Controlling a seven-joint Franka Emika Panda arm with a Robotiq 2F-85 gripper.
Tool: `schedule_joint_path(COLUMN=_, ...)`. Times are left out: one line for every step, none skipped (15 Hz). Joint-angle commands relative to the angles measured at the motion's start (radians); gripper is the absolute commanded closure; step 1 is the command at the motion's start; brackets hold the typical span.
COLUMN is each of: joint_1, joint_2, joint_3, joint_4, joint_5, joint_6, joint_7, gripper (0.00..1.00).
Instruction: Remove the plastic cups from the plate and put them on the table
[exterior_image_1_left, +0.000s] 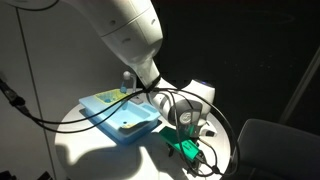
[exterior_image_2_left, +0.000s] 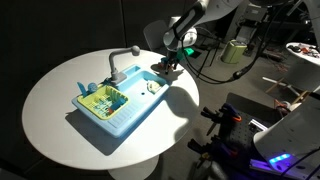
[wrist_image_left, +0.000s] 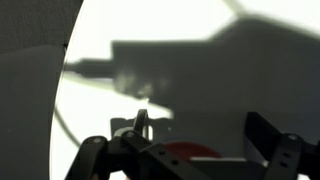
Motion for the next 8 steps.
schedule_joint_path(joint_1=-0.017, joint_2=0.006, joint_3=0.004, joint_4=0.024, joint_5=-0.011, joint_6=-0.027, joint_7=-0.009, gripper=0.00)
schedule_joint_path(joint_1=-0.020, joint_2=0.006, joint_3=0.003, joint_4=0.025, joint_5=-0.010, joint_6=-0.028, joint_7=-0.009, gripper=0.00)
schedule_joint_path(joint_1=-0.023, joint_2=0.006, joint_3=0.002, joint_4=0.025, joint_5=-0.010, joint_6=-0.028, joint_7=-0.009, gripper=0.00)
schedule_joint_path(joint_1=-0.026, joint_2=0.006, joint_3=0.001, joint_4=0.026, joint_5=-0.010, joint_6=-0.028, joint_7=-0.010, gripper=0.00)
schedule_joint_path(joint_1=-0.028, joint_2=0.007, joint_3=-0.001, joint_4=0.027, joint_5=-0.011, joint_6=-0.028, joint_7=-0.009, gripper=0.00)
schedule_joint_path(joint_1=-0.029, joint_2=0.007, joint_3=-0.003, joint_4=0.027, joint_5=-0.011, joint_6=-0.028, joint_7=-0.008, gripper=0.00)
schedule_joint_path(joint_1=-0.031, joint_2=0.009, joint_3=-0.005, joint_4=0.029, joint_5=-0.012, joint_6=-0.028, joint_7=-0.008, gripper=0.00)
schedule_joint_path(joint_1=-0.031, joint_2=0.011, joint_3=-0.007, joint_4=0.033, joint_5=-0.014, joint_6=-0.029, joint_7=-0.006, gripper=0.00)
